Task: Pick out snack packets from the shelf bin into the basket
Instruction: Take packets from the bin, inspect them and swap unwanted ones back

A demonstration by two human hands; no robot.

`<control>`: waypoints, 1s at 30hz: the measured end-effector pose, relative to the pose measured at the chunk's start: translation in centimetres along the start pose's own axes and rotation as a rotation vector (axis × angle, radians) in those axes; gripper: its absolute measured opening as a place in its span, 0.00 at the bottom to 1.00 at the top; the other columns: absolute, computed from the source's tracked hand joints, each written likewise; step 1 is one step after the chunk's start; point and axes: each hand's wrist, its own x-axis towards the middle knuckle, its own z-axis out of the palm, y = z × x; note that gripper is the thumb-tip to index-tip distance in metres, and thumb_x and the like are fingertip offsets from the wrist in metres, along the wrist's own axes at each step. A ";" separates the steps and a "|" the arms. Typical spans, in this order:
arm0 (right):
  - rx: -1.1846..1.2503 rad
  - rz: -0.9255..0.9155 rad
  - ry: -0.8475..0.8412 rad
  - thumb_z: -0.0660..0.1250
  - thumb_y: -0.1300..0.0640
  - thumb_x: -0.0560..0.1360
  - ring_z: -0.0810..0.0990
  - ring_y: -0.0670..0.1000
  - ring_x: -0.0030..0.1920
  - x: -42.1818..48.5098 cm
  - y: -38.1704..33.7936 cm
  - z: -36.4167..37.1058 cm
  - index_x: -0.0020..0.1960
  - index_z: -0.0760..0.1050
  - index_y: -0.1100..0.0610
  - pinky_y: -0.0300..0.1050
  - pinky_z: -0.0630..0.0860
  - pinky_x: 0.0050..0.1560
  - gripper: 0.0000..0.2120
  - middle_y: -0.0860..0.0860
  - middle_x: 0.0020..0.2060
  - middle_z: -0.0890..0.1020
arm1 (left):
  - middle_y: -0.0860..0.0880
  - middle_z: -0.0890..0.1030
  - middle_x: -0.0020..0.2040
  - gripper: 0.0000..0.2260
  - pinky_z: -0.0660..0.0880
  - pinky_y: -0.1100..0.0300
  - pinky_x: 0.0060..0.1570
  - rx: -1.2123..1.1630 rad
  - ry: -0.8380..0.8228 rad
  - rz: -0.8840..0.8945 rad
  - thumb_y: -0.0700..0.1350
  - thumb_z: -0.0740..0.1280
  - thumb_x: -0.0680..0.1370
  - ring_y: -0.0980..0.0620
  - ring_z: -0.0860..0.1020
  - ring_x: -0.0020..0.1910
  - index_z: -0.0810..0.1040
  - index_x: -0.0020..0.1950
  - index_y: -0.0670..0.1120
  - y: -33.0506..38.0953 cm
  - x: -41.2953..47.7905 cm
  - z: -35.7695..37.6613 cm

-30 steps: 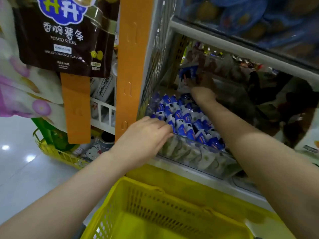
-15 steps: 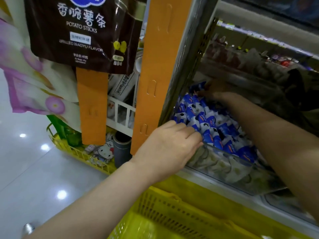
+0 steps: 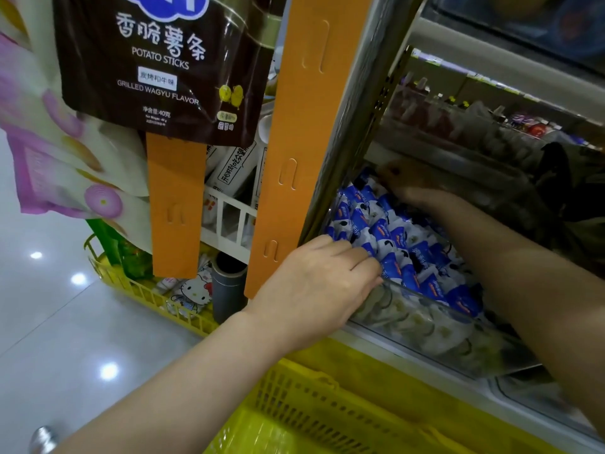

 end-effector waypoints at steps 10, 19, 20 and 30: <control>-0.071 0.075 0.107 0.58 0.53 0.79 0.72 0.52 0.41 0.6 2.2 -0.7 0.50 0.75 0.62 0.41 0.66 0.40 0.13 0.54 0.40 0.74 | 0.51 0.80 0.37 0.15 0.70 0.58 0.37 -0.006 -0.013 0.003 0.46 0.55 0.79 0.51 0.76 0.35 0.80 0.44 0.46 0.0 0.0 0.0; -0.033 0.098 0.117 0.66 0.53 0.75 0.77 0.52 0.42 2.3 2.9 0.4 0.44 0.77 0.57 0.39 0.68 0.40 0.07 0.54 0.42 0.79 | 0.50 0.80 0.36 0.13 0.68 0.59 0.37 0.019 0.033 0.017 0.45 0.57 0.78 0.51 0.76 0.35 0.80 0.43 0.45 -0.2 0.0 0.3; -0.007 0.090 0.181 0.65 0.54 0.75 0.78 0.54 0.46 2.0 2.9 0.3 0.50 0.78 0.59 0.41 0.69 0.45 0.09 0.56 0.46 0.80 | 0.50 0.80 0.37 0.13 0.67 0.59 0.38 0.021 0.041 0.019 0.45 0.57 0.78 0.50 0.76 0.35 0.80 0.43 0.45 -0.2 -0.1 0.4; 0.282 -0.306 0.564 0.65 0.56 0.76 0.75 0.41 0.42 -9.8 -2.7 -4.4 0.54 0.75 0.58 0.20 0.66 0.41 0.09 0.47 0.44 0.76 | 0.50 0.80 0.47 0.11 0.63 0.59 0.52 -0.141 -0.066 -0.115 0.46 0.56 0.80 0.49 0.75 0.48 0.77 0.53 0.45 1.6 -0.5 -0.5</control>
